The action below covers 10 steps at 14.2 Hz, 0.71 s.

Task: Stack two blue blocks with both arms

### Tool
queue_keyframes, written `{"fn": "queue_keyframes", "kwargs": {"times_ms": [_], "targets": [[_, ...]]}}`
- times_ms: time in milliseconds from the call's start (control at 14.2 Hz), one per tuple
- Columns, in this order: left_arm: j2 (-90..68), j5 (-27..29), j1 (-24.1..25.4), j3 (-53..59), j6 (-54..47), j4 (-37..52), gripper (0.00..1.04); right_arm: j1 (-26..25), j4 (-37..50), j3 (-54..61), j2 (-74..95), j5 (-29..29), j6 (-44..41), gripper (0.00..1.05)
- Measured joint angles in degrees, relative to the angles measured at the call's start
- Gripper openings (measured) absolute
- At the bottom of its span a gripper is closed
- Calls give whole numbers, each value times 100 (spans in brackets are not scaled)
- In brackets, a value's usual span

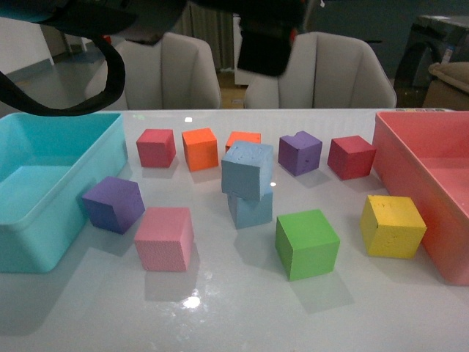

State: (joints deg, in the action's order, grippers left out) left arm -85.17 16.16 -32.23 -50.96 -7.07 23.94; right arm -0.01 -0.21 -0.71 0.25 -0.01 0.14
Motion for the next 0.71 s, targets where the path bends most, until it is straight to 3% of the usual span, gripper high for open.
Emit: {"fn": "queue_keyframes", "kwargs": {"times_ms": [71,141,424,565,635,706], "targets": [[280,826,87,623,282,1029,83,0,0,0,0,0,0,98],[885,1060,463,1534,496,1731,66,0,2,0,0,2,0,98],[1923,422,1215,2929,667,1987,28,0,4,-2,0,0,0,98],[2494,4,1604,3504,669,1982,3,0,0,0,0,0,0,98],[2710,-118,1746,3661,686,1965,2,0,0,-2,0,0,0,98],[3536,-621,2216,4242,691,1659,2,0,2,0,0,0,0,98]]}}
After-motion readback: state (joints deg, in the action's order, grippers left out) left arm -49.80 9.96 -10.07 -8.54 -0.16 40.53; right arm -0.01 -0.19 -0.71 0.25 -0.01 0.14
